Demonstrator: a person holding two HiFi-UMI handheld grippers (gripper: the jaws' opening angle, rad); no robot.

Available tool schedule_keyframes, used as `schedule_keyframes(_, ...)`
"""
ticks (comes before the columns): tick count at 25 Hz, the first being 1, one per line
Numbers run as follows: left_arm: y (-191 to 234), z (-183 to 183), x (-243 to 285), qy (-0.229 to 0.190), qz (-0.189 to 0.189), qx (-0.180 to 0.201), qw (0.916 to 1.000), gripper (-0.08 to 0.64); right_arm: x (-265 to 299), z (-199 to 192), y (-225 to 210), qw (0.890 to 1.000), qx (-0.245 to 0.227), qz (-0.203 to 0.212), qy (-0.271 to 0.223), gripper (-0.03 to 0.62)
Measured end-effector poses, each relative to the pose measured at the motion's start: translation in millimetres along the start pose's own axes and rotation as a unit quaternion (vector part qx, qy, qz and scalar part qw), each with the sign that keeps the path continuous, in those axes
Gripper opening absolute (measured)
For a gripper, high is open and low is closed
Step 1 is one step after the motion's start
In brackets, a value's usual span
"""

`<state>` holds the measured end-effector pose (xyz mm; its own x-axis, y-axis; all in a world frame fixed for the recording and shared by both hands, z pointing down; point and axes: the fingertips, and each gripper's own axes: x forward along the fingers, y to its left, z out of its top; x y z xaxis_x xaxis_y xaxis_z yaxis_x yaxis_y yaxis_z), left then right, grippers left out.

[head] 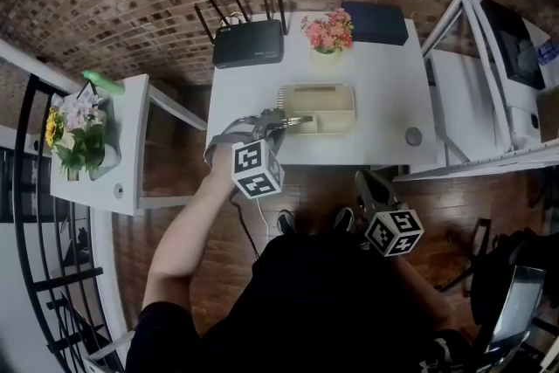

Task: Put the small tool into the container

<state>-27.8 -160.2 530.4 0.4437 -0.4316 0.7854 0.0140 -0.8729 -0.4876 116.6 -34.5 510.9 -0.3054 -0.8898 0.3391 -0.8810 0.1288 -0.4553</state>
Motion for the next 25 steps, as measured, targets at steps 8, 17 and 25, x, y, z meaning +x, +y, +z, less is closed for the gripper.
schedule_keyframes(8, -13, -3, 34, 0.082, -0.053, 0.112, 0.9889, 0.038, -11, 0, -15, 1.000, 0.015, -0.015, -0.008, 0.011)
schedule_keyframes(17, -5, -5, 38, 0.117, -0.062, 0.162, 0.9780, 0.037, -14, -3, -20, 1.000, 0.019, -0.022, -0.002, 0.011)
schedule_keyframes(25, -5, 10, 30, 0.073, -0.076, 0.099, 0.9895, 0.037, -12, -3, -21, 1.000, 0.022, -0.018, 0.000, 0.011)
